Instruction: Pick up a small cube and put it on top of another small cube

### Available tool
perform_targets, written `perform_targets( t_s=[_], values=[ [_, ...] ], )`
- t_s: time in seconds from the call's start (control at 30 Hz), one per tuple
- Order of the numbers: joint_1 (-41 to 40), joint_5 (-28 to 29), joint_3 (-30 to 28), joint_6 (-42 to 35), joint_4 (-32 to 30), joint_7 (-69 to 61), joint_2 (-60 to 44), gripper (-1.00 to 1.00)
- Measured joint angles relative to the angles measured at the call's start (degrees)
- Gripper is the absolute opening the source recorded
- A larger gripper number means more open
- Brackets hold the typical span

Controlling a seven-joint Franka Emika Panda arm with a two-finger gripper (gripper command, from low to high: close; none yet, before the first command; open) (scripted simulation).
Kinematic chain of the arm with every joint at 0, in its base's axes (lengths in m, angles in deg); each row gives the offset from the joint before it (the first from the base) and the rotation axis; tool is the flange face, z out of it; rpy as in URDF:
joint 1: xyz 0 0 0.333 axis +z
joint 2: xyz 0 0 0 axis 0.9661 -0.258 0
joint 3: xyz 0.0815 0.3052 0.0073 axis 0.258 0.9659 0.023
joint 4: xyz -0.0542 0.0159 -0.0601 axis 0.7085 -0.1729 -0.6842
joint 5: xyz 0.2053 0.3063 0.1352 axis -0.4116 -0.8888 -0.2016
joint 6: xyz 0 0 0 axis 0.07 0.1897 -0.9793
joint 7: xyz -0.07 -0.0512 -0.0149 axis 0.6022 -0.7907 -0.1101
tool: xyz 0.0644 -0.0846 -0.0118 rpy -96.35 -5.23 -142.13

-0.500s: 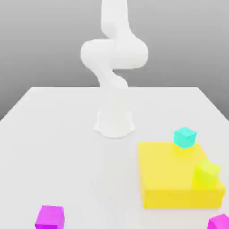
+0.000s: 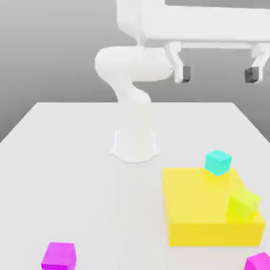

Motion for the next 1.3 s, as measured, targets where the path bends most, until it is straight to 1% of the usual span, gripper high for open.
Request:
perform_targets(
  t_s=[0.17,0.53,0.67,0.7,0.93,1.03,1.1,1.2,1.3],
  values=[
    [2.9,2.5,1.8,2.2,1.5,2.7,-10.5,0.00],
    [9.5,7.1,3.0,7.0,4.8,7.7,-33.6,0.00],
    [11.7,9.2,1.3,11.9,6.6,9.4,-41.9,0.00],
    [12.2,9.7,0.7,13.2,7.0,9.8,-43.6,-1.00],
    [12.3,9.7,0.6,13.4,7.1,9.8,-43.9,-1.00],
    [11.2,8.1,2.1,9.7,5.9,8.6,-39.0,-1.00],
    [9.9,8.1,2.1,7.9,5.8,6.3,-35.0,-1.00],
    [8.9,8.5,4.0,6.3,2.4,0.5,-28.9,-1.00],
    [8.6,7.6,6.5,4.9,-2.4,-6.6,-22.8,-1.00]
  ],
)
